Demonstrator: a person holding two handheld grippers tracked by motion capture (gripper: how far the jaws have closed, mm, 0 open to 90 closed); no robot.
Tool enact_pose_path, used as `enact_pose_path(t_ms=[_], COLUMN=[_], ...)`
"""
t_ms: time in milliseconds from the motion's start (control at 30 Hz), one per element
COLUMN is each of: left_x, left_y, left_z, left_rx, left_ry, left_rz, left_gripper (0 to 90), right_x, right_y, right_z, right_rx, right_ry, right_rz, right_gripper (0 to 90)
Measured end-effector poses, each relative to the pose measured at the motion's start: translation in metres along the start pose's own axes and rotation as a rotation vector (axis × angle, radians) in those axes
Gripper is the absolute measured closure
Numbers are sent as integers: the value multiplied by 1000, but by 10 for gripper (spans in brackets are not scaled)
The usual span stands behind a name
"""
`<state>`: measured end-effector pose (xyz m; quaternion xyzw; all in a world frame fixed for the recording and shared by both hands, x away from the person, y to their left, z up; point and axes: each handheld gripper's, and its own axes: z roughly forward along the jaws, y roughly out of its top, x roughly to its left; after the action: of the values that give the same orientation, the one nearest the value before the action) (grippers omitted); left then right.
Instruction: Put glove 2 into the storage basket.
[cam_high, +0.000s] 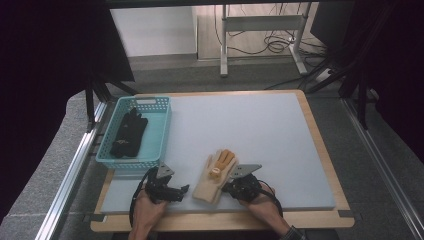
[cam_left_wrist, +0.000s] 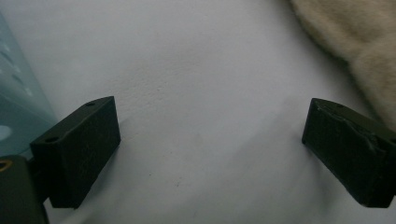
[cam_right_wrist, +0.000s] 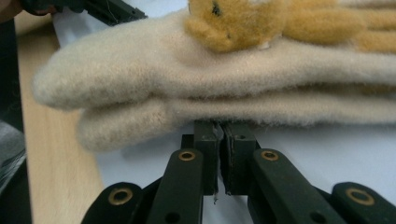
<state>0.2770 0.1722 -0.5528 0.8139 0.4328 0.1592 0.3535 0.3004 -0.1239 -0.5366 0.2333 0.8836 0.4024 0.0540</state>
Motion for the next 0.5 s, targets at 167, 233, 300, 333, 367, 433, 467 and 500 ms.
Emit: enact_pose_path(t_ms=[167,233,300,333,367,433,467,500], left_x=[0,-1,-1,-1,-1,-2,-2,-2], left_y=[0,-1,-1,-1,-1,-2,-2,-2], left_z=[0,0,1,1,1,1,1,1], left_rx=[-1,-6,-10,-11,-11,-14,-16,-20], left_ry=[2,3,8,9,9,10,12,14], left_rz=[0,-4,-7,-7,-7,-10,-12,-17], left_gripper=[46,46,44,44,43,43,42,41], right_x=[2,1,-2,-4,-4,-10,-17,-22], right_y=[2,2,-1,-3,-3,-5,-8,-9], right_z=[2,0,-8,-12,-12,-20,-29,-34], right_rx=[6,10,14,10,10,-2,-14,-20], right_ry=[-2,-2,-21,-30,-30,-57,-90,-105], right_rz=[-15,-16,-22,-19,-19,-11,3,13], right_gripper=[826,819,797,787,787,758,724,702])
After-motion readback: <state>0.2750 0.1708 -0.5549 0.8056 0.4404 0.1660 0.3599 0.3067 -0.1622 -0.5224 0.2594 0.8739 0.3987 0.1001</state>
